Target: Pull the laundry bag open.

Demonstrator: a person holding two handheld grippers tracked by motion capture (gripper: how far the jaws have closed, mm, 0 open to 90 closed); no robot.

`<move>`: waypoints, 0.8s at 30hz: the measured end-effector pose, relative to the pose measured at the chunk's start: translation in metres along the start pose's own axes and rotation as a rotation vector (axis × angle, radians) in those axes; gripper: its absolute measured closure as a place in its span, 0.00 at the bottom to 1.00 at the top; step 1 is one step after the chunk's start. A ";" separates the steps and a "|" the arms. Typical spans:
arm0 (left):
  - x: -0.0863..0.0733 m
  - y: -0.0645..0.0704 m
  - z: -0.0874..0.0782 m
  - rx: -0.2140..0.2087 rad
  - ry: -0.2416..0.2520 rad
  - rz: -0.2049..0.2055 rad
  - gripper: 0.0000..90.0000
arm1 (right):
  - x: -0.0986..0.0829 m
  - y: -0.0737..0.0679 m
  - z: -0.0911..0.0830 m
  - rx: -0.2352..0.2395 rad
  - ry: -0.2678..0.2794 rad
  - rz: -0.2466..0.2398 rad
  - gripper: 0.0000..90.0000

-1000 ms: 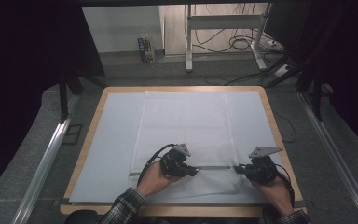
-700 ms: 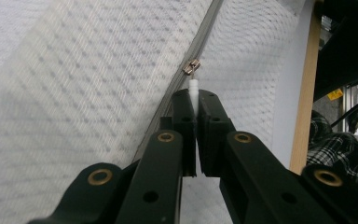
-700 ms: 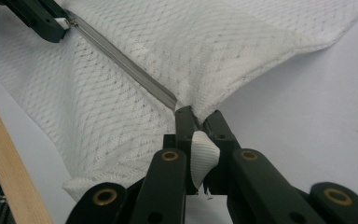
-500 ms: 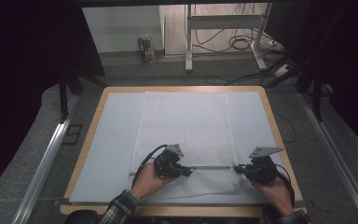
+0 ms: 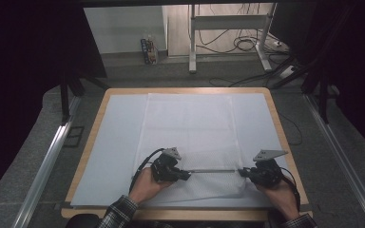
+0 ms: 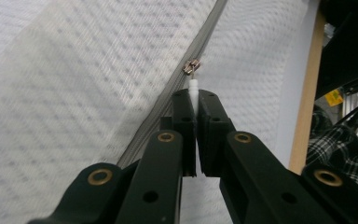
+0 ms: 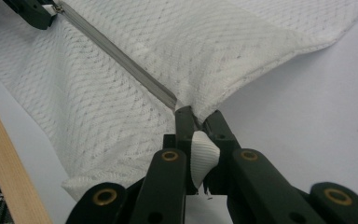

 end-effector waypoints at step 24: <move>-0.028 -0.006 -0.031 0.058 0.003 -0.050 0.97 | -0.001 0.003 -0.001 -0.008 0.003 0.011 0.96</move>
Point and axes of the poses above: each handheld gripper's, and its own axes: z roughly forward along the jaws, x roughly out of its top, y roughly to its right, the point moved 7 cm from there along z, roughly forward along the jaws, and after that the axes turned 13 degrees about z, right-handed, at the moved point
